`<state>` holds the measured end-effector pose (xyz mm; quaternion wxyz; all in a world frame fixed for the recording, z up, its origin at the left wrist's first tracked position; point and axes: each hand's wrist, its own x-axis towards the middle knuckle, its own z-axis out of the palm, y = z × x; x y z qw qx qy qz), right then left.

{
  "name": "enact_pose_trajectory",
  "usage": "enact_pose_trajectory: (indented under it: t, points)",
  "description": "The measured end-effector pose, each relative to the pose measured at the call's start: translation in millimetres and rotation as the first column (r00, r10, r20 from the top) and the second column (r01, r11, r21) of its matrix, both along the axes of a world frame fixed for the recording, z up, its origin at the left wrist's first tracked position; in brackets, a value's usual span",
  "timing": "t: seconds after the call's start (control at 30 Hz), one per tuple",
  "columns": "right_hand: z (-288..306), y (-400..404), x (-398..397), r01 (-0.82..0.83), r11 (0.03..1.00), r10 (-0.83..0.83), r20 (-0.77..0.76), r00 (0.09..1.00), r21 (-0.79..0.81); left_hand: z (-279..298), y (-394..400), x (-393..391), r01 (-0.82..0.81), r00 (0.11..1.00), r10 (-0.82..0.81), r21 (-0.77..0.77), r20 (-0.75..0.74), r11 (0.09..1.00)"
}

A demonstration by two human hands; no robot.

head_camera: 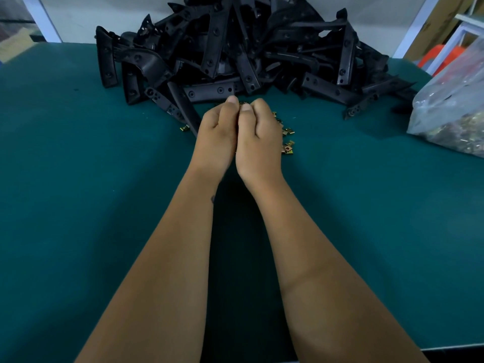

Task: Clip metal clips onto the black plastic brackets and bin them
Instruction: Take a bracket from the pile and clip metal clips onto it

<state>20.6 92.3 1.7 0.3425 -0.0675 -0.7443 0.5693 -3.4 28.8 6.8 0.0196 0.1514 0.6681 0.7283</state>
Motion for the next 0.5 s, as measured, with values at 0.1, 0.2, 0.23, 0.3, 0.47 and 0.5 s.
enact_pose_trajectory:
  t: [0.1,0.2,0.23,0.3,0.47,0.5]
  points:
    - [0,0,-1,-0.025,1.0,0.025,0.01,1.0,0.008,0,0,0,-0.012,1.0,0.012,-0.019,0.013,1.0]
    - [0,3,0,-0.07,0.998,0.07,0.018,0.997,0.003,0,-1,-2,-0.028,0.997,0.03,-0.02,0.068,0.999]
    - [-1,4,1,-0.085,0.996,0.085,0.016,0.996,-0.008,0,-2,-4,-0.025,0.994,0.025,-0.005,0.107,1.0]
    - [-1,6,3,-0.085,0.996,0.085,-0.004,0.996,-0.008,1,-3,-7,-0.019,0.985,0.017,0.006,0.169,1.0]
    - [0,8,5,-0.062,0.993,0.063,-0.009,0.998,0.101,-1,-5,-10,0.025,0.987,-0.034,0.059,0.158,0.998]
    - [0,8,5,-0.061,0.99,0.061,0.01,0.998,0.125,-2,-5,-12,0.032,0.987,-0.041,0.062,0.155,0.998]
